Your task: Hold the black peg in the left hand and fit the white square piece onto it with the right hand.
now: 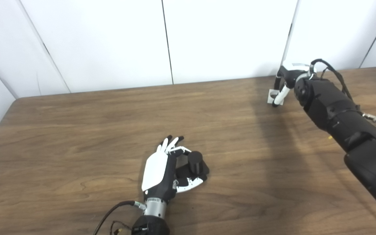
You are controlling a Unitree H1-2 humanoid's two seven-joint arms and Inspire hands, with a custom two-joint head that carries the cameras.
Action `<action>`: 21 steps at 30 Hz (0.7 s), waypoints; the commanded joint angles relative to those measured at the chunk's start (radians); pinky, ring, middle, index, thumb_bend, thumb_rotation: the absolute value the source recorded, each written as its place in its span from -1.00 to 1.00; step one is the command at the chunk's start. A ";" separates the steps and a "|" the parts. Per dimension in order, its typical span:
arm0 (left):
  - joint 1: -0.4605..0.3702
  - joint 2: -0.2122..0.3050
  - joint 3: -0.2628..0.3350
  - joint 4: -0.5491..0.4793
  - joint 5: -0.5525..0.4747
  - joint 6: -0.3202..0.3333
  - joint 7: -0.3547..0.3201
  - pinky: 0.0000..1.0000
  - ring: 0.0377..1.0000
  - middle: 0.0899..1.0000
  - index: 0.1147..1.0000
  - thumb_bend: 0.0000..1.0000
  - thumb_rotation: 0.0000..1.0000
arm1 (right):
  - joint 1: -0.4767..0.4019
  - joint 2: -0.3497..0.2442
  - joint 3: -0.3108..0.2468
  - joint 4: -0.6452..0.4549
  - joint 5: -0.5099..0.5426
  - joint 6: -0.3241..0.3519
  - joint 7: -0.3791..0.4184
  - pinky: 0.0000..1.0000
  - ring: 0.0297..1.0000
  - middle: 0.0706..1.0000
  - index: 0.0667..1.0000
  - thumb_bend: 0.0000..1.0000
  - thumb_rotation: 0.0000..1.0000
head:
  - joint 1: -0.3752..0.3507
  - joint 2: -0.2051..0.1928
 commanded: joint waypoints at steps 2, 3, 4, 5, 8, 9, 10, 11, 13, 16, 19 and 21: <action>0.011 0.001 -0.005 0.041 0.026 0.042 -0.011 1.00 1.00 0.82 -0.15 0.05 -0.86 | -0.038 -0.013 0.003 0.016 -0.009 -0.010 -0.026 1.00 1.00 0.90 -0.10 0.04 -0.72 | 0.000 0.001; 0.011 0.002 -0.005 0.041 0.026 0.042 -0.010 1.00 1.00 0.82 -0.15 0.05 -0.86 | -0.037 -0.013 0.003 0.014 -0.009 -0.010 -0.025 1.00 1.00 0.90 -0.10 0.04 -0.72 | 0.001 0.000; 0.012 0.003 -0.005 0.041 0.027 0.041 -0.009 1.00 1.00 0.82 -0.15 0.05 -0.86 | -0.036 -0.013 0.003 0.012 -0.009 -0.009 -0.026 1.00 1.00 0.89 -0.10 0.04 -0.72 | 0.002 0.000; 0.012 0.004 -0.004 0.041 0.027 0.041 -0.008 1.00 1.00 0.82 -0.15 0.05 -0.86 | -0.034 -0.013 0.002 0.010 -0.008 -0.008 -0.026 1.00 1.00 0.89 -0.10 0.04 -0.72 | 0.002 -0.001; 0.013 0.004 -0.002 0.040 0.025 0.040 -0.005 1.00 1.00 0.82 -0.15 0.05 -0.86 | -0.030 -0.017 0.003 -0.001 -0.010 -0.012 -0.024 1.00 1.00 0.89 -0.10 0.04 -0.72 | 0.003 -0.001; 0.013 0.003 -0.002 0.039 0.025 0.041 -0.005 1.00 1.00 0.82 -0.15 0.05 -0.86 | -0.029 -0.020 0.006 -0.005 -0.014 -0.015 -0.023 1.00 1.00 0.89 -0.10 0.04 -0.71 | 0.003 -0.001; 0.013 0.003 -0.002 0.038 0.025 0.042 -0.006 1.00 1.00 0.82 -0.15 0.05 -0.86 | -0.027 -0.023 0.010 -0.011 -0.017 -0.017 -0.021 1.00 1.00 0.89 -0.10 0.04 -0.71 | 0.003 -0.001; 0.013 0.004 -0.001 0.037 0.024 0.042 -0.007 1.00 1.00 0.82 -0.15 0.05 -0.86 | -0.024 -0.027 0.012 -0.023 -0.020 -0.020 -0.018 1.00 1.00 0.89 -0.10 0.04 -0.71 | 0.006 0.002; 0.013 0.007 0.000 0.034 0.025 0.042 -0.009 1.00 1.00 0.82 -0.15 0.05 -0.86 | -0.013 -0.036 0.011 -0.054 -0.020 -0.025 -0.014 1.00 1.00 0.88 -0.10 0.04 -0.71 | 0.003 0.003; 0.013 0.010 0.002 0.030 0.022 0.044 -0.015 1.00 1.00 0.82 -0.15 0.05 -0.86 | 0.012 -0.056 0.007 -0.133 -0.021 -0.018 0.007 1.00 1.00 0.88 -0.10 0.04 -0.71 | -0.001 0.004; 0.012 0.013 0.003 0.026 0.018 0.047 -0.023 1.00 1.00 0.82 -0.15 0.05 -0.86 | 0.042 -0.076 -0.003 -0.226 -0.021 -0.013 0.025 1.00 1.00 0.89 -0.10 0.04 -0.71 | -0.001 0.007; 0.011 0.014 0.004 0.027 0.017 0.045 -0.024 1.00 1.00 0.82 -0.15 0.05 -0.86 | 0.062 -0.089 -0.009 -0.288 -0.020 -0.015 0.037 1.00 1.00 0.89 -0.10 0.04 -0.71 | 0.002 0.009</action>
